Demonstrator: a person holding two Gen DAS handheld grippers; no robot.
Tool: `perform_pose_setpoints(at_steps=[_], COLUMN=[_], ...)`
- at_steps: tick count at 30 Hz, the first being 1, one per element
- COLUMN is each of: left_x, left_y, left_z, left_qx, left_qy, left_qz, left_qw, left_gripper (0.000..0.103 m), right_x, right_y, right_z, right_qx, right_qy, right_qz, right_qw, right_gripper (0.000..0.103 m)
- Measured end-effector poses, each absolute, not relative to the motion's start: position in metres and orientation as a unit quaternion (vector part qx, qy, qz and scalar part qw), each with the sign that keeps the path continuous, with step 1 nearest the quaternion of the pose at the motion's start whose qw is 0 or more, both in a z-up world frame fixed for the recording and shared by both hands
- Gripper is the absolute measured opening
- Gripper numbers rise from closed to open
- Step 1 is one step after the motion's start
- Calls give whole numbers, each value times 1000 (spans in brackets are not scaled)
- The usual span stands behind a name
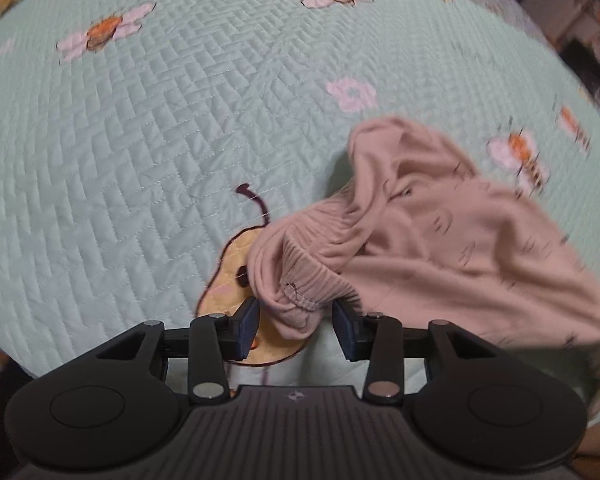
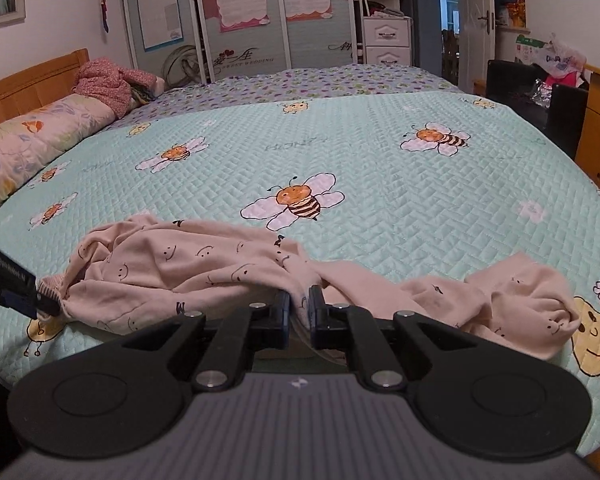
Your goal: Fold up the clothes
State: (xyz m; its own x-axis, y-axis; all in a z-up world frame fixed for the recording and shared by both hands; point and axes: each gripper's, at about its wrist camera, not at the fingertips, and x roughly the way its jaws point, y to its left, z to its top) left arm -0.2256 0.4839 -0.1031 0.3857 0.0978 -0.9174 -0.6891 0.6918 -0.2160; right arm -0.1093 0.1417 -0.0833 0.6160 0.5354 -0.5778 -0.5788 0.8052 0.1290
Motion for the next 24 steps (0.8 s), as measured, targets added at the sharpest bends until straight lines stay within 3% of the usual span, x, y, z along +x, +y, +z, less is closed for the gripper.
perform_pose_setpoints(at_steps=[3,6,12,14,16,24], left_x=[-225,-220,-206,-202,-199,-217], left_y=[487,486,484,482,481,482], left_z=[-94,-90,-105,-112,-121,-68], left_qx=[-333,-334,-322,-297,-275,-198], left_qy=[481,473,500,516,531,452], left_qz=[244,248,262,272,282,256], left_qw=[773,776,759,756,751,831], left_gripper=[44,52,53,50,18,16], right_x=[-102,-97,-91,-91,-95,-123], right_y=[140,139,143,144,147,164], right_z=[-84,-87,-91,-89,-88,-78], right_qx=[-27,-25,-36,-42,-61,-190], right_qy=[317,322,326,322,310,221], right_qz=[313,315,320,319,313,268], right_qw=[895,892,889,890,895,918], right_gripper=[10,10,10,10,10,6])
